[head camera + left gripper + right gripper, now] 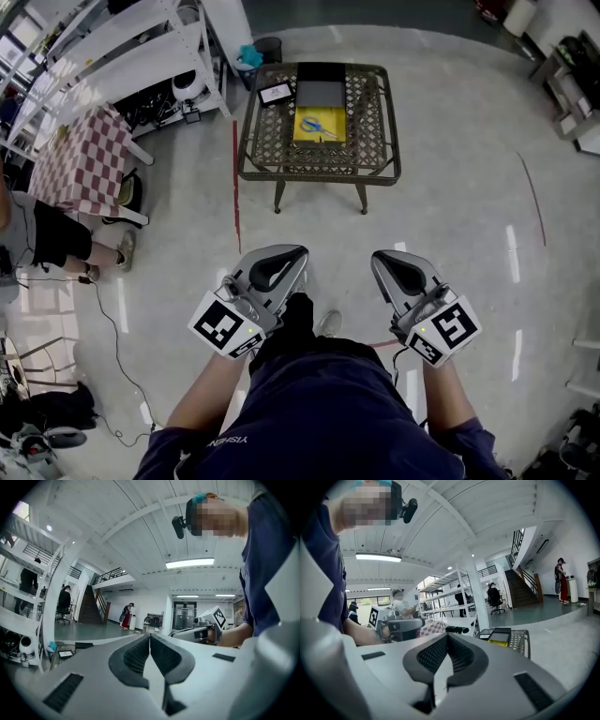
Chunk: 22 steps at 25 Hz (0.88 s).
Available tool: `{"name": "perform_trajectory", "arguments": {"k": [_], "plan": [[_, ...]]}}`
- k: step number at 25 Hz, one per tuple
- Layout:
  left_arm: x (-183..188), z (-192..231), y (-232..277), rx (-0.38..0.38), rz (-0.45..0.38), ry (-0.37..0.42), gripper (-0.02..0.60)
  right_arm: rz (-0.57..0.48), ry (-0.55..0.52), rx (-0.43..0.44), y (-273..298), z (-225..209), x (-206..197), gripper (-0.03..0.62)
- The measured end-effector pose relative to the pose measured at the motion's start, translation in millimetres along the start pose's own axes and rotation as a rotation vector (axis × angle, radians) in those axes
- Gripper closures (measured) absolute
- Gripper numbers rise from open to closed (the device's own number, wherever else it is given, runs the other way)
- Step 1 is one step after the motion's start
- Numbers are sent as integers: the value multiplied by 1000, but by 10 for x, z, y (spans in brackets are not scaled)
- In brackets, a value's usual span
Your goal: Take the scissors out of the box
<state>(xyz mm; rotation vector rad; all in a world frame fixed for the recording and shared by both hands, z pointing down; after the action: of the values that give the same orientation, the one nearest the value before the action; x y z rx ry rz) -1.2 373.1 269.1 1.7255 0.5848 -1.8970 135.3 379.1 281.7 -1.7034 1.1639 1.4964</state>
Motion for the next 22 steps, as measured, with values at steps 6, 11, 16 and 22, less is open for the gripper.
{"name": "perform_trajectory", "arguments": {"k": [6, 11, 16, 22], "plan": [[-24, 207, 197, -5, 2, -15, 555, 9, -1, -5, 163, -210, 30, 580], [-37, 474, 429, -17, 5, -14, 555, 7, 6, -4, 421, -462, 62, 580], [-28, 841, 684, -24, 16, -22, 555, 20, 18, -2, 763, -738, 118, 580], [-41, 1292, 984, -44, 24, -18, 555, 29, 26, -13, 1162, -1086, 160, 580]]}}
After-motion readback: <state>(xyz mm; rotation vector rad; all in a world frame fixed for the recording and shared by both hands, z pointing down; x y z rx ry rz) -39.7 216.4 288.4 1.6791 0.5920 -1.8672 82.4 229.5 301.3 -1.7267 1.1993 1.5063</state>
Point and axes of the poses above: the fingertips, and each gripper's own axes: y forward along the fingers, z to its left, x out of its top, the point moved 2 cm from there along -y, backward along the fingers, and after that the axes turned 15 degrees about x, right-handed, at the moved point
